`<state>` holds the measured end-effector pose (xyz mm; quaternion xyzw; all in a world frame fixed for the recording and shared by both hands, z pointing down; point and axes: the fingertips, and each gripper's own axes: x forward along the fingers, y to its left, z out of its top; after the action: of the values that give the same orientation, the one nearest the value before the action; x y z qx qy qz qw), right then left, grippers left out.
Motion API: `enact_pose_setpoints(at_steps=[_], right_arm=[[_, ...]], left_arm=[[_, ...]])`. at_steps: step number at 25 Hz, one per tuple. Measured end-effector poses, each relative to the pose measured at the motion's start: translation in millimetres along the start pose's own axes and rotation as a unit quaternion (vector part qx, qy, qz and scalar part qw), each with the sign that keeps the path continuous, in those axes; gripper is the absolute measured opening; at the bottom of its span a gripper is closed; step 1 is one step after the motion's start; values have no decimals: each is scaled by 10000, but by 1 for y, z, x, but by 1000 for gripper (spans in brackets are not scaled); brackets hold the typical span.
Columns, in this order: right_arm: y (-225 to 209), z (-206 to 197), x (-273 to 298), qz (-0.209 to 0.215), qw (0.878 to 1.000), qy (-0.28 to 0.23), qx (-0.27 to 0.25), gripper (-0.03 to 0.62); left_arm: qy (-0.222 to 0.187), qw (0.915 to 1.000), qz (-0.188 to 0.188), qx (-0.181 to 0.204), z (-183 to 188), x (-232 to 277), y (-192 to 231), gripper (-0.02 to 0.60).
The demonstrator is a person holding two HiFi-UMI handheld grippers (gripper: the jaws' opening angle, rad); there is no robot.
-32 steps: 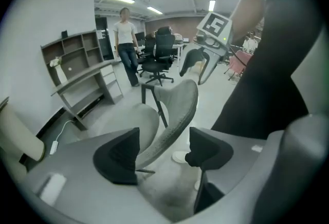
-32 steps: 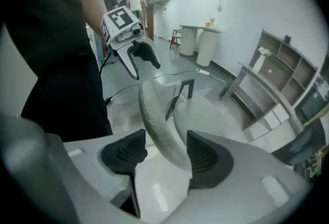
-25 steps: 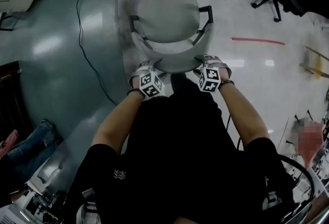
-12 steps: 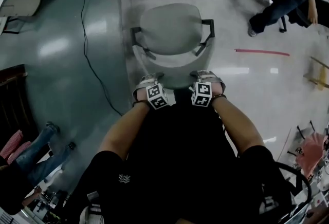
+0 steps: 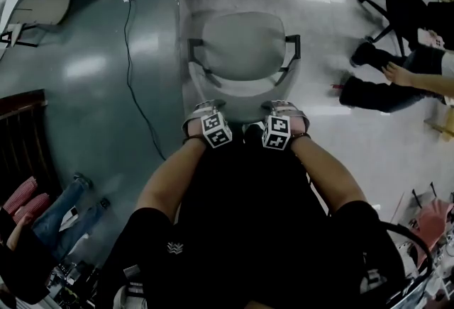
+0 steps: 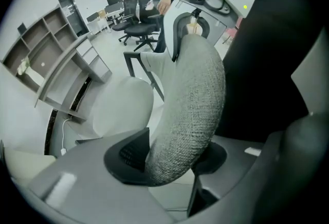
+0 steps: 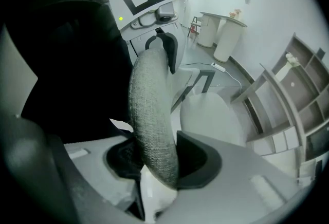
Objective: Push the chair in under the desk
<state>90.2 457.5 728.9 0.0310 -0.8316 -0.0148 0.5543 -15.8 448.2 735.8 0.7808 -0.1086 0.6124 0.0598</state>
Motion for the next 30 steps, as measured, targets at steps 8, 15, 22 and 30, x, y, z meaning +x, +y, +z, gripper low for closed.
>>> enact_pose_setpoints(at_steps=[8,15,22,30], right_arm=[[-58,12,19,-84,9999,96,112,149],[-102,25,21,-94,9997,88,191,150],[-151,35,30,-73,9994,183,299,150],[-216,54,32,-100,9987,317,395,152]], left_arm=[[-65,10000,-7,44,-4,9,61,201],[-122,9998,-33,144,-3,6,109,201],[-121,9997,-95,175,-2,10,161,201],[-294,9989,-165,329,-1,3,227,201]])
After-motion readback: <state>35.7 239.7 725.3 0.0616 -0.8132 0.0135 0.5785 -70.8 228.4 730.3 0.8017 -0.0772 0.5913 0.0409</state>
